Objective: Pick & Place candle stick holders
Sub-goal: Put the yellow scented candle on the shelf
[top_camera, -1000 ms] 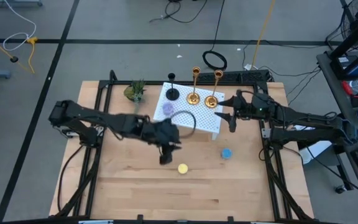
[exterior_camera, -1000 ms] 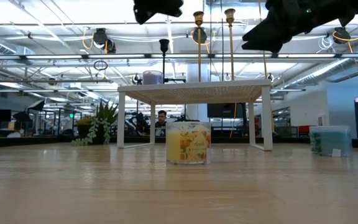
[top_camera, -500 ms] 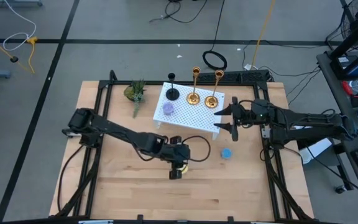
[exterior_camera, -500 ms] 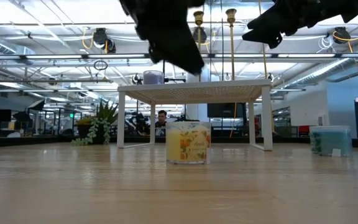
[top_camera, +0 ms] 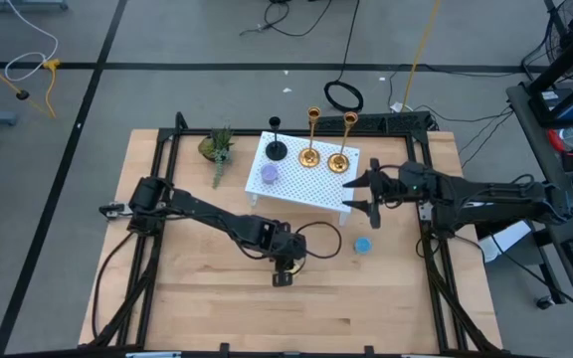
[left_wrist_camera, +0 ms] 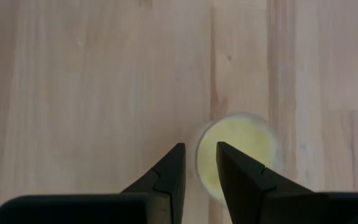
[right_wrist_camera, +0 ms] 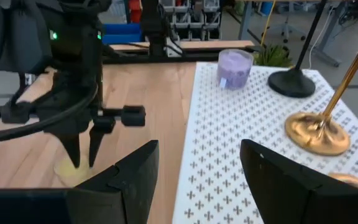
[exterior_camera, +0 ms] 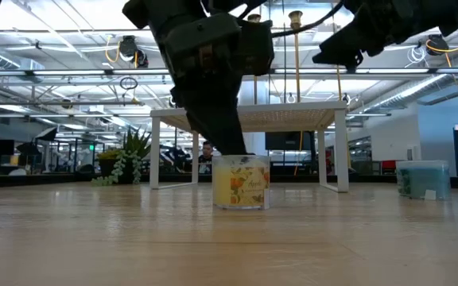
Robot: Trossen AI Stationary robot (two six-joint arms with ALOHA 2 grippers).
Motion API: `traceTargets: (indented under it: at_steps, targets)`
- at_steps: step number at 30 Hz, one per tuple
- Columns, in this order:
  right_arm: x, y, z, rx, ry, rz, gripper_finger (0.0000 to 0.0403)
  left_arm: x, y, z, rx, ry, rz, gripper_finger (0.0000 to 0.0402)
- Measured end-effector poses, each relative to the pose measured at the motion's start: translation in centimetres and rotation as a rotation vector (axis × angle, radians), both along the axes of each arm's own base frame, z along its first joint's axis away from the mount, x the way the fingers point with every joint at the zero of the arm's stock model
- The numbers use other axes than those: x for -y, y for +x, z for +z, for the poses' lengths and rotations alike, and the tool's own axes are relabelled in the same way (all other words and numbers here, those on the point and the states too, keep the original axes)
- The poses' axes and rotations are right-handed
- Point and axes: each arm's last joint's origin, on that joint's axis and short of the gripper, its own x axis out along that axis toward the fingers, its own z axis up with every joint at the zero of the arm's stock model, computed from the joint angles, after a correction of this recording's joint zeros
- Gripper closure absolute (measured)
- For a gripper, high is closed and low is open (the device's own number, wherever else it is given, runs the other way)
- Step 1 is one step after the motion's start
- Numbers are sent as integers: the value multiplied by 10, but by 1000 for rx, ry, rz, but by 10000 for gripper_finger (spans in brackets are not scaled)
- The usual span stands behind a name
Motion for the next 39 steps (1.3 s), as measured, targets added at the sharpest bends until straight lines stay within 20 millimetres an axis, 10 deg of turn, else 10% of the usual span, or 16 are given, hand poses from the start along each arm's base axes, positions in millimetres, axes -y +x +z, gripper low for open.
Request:
traceTargets:
  at_steps: [21,28,39]
  targets:
    - [0,-1,-13,-33,7,2,179,-5,-3,-1,-45,-6,16,310]
    - [0,-1,-13,-33,8,3,179,-5,-3,-1,-42,-3,2,388]
    - [0,-1,-14,-33,8,3,179,-5,-2,4,-3,20,53,397]
